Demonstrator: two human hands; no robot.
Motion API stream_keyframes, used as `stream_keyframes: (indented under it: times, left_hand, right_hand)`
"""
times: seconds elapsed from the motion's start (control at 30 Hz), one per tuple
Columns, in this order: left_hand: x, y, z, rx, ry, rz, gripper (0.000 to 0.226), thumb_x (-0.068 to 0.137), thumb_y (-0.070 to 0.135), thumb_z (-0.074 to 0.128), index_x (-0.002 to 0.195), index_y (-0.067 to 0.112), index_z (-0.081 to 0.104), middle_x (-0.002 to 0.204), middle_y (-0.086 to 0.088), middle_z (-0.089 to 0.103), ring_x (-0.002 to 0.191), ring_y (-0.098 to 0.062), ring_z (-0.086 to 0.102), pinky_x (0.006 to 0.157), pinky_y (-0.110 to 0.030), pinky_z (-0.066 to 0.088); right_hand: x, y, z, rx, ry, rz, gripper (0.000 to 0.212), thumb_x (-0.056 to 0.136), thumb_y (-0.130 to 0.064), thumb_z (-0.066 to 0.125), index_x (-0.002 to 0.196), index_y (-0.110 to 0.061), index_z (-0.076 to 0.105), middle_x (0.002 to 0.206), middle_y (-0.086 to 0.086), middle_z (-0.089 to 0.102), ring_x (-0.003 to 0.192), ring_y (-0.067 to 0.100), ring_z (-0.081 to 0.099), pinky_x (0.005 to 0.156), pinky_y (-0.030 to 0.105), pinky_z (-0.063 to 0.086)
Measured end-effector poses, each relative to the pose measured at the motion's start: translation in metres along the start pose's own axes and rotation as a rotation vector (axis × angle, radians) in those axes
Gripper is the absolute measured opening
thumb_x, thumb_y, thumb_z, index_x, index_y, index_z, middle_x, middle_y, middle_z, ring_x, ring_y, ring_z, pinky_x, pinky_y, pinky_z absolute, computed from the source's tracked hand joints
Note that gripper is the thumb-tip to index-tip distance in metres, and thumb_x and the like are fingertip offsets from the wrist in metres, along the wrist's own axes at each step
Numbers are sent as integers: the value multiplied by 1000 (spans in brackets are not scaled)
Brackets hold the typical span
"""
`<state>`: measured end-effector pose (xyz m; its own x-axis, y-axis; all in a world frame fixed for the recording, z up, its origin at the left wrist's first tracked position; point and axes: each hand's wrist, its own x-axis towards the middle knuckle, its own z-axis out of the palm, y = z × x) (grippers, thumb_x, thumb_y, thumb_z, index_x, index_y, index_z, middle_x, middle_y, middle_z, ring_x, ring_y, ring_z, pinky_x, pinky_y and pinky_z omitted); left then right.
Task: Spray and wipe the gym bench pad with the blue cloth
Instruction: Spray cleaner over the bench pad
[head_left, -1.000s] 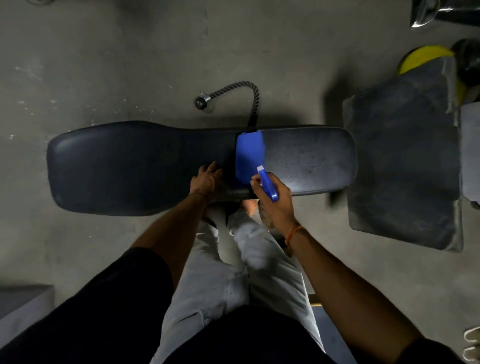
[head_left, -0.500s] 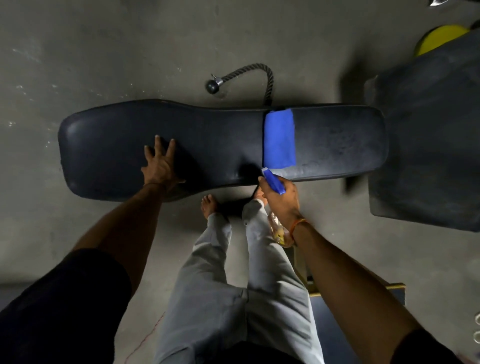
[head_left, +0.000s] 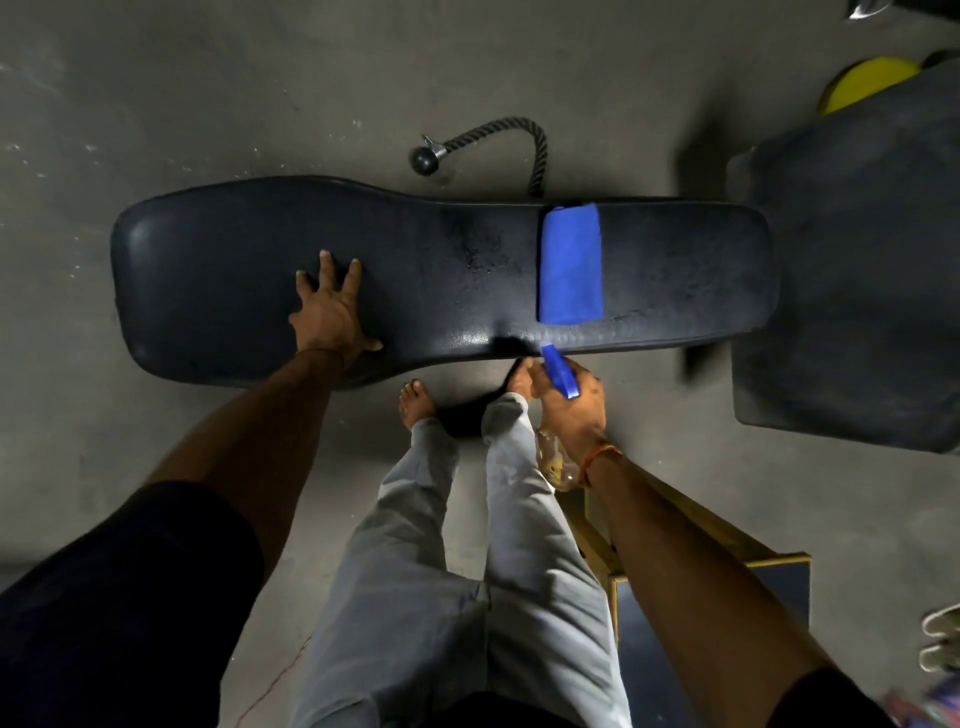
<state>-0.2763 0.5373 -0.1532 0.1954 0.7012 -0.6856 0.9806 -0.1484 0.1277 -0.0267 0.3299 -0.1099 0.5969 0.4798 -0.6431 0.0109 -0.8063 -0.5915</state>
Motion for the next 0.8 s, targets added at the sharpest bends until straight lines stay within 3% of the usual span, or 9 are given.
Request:
stream_keyframes:
  times: [0.2, 0.33, 0.5, 0.6, 0.7, 0.8]
  left_hand:
    - [-1, -11, 0, 15, 16, 55, 124, 70, 45, 89, 162, 34, 6, 171, -4, -7, 154, -46, 5, 110, -65, 41]
    - [0, -27, -6, 43, 33, 89, 120, 70, 42, 89, 162, 32, 13, 172, -1, 0, 152, -45, 12, 108, -64, 44]
    - [-5, -39, -2, -33, 86, 109, 114, 73, 36, 89, 162, 26, 19, 171, 1, 6, 154, -38, 13, 109, -63, 43]
    - [-12, -41, 4, -126, 119, 63, 109, 74, 34, 88, 161, 23, 23, 171, -1, 9, 156, -34, 10, 113, -62, 40]
    - [-21, -51, 9, -189, 186, -6, 106, 72, 35, 89, 158, 23, 28, 170, -4, 14, 155, -37, 12, 116, -66, 31]
    - [-29, -71, 12, -218, 216, -107, 112, 70, 39, 90, 159, 23, 25, 170, -7, 10, 155, -40, 8, 119, -67, 21]
  right_hand:
    - [-17, 11, 16, -273, -152, -52, 59, 86, -70, 69, 112, -17, 69, 101, 8, 71, 92, 28, 68, 88, 39, 57]
    - [-29, 6, 24, -444, -255, -160, 22, 95, -52, 71, 94, -32, 60, 105, 4, 66, 94, 23, 62, 96, 38, 53]
    - [-33, -4, 34, -413, -267, -239, 25, 94, -45, 75, 82, -31, 59, 84, 6, 68, 78, 23, 64, 81, 39, 56]
    - [-33, -11, 40, -359, -282, -234, 28, 93, -47, 75, 90, -20, 69, 88, 3, 66, 88, 28, 65, 91, 46, 56]
    - [-31, -20, 44, -311, -250, -237, 32, 93, -55, 72, 91, -24, 68, 83, -10, 60, 97, 27, 65, 108, 55, 48]
    - [-23, -27, 49, -291, -228, -257, 63, 80, -85, 61, 99, -27, 73, 97, 0, 73, 108, 31, 68, 114, 60, 42]
